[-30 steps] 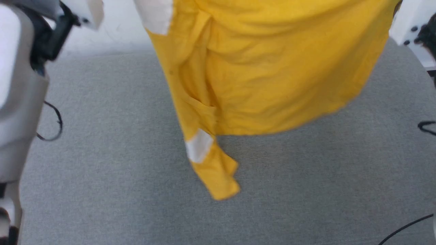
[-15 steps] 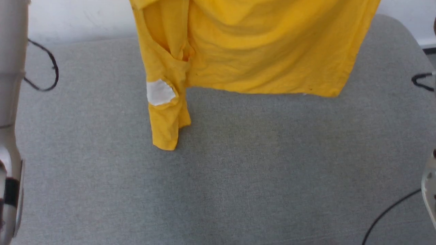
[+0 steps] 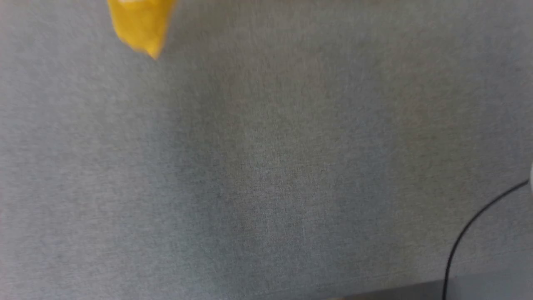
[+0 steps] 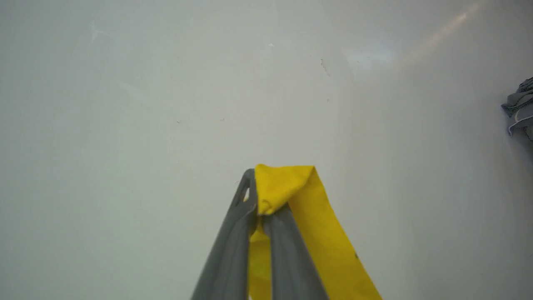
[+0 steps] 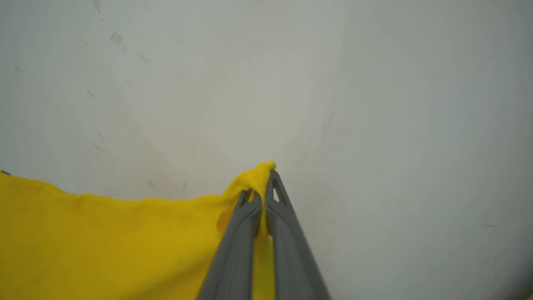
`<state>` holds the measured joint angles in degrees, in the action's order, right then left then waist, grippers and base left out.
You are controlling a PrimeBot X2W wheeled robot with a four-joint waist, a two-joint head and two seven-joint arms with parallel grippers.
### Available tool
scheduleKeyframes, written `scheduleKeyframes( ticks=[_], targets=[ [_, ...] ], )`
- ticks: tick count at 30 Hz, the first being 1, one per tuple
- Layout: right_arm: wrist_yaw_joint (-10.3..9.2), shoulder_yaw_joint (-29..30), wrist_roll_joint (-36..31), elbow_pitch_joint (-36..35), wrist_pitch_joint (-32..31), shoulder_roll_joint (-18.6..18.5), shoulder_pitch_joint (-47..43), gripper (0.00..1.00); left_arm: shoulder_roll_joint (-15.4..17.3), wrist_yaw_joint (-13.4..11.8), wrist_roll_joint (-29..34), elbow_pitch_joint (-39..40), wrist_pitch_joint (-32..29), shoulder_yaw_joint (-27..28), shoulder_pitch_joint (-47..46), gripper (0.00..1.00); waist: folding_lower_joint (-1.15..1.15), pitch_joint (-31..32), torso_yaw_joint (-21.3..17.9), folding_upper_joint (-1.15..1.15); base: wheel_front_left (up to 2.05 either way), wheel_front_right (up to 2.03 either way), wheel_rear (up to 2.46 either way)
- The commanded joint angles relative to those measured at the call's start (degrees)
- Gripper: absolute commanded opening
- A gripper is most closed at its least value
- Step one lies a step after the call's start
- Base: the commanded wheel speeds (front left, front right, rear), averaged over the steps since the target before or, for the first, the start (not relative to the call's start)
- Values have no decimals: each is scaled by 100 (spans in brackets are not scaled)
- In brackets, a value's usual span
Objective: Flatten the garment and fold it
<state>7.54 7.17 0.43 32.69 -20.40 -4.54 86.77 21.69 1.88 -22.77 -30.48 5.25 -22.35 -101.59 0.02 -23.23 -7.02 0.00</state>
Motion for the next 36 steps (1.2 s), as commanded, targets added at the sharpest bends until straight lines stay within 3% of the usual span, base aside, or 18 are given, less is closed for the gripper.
scheduleKeyframes(
  ticks=[1, 7, 11, 18, 26, 36],
  targets=[
    [-5, 45, -151, 81, 232, 50, 211, 0, -33, -39, 127, -63, 237, 8, -240, 0, -2, -904, -99, 0, 0, 0, 0],
    [-5, 51, -507, 280, 853, 89, 714, 0, -56, 47, 230, -286, 691, -3, -733, 0, -2, -1542, -136, 0, 0, 0, 0],
    [-5, 154, -760, 314, 1193, -76, 1031, 0, -97, 131, 238, -275, 833, -3, -986, 0, -2, -2102, -79, 0, 0, 0, 0],
    [-5, 256, -1066, 418, 1744, -240, 1205, 0, -26, 290, 127, -158, 953, 100, -888, 0, -2, -2747, 119, 0, 0, 0, 0],
    [-5, -164, -870, 527, 2207, -396, 925, 0, 195, 477, -240, 324, 973, 202, -24, 0, -2, -2836, 302, 0, 0, 0, 0],
    [-5, -829, 237, -177, 2116, -747, -241, 0, 581, 522, -932, 1335, 687, 207, 1733, 0, -2, -2480, 431, 0, 0, 0, 0]
  ],
)
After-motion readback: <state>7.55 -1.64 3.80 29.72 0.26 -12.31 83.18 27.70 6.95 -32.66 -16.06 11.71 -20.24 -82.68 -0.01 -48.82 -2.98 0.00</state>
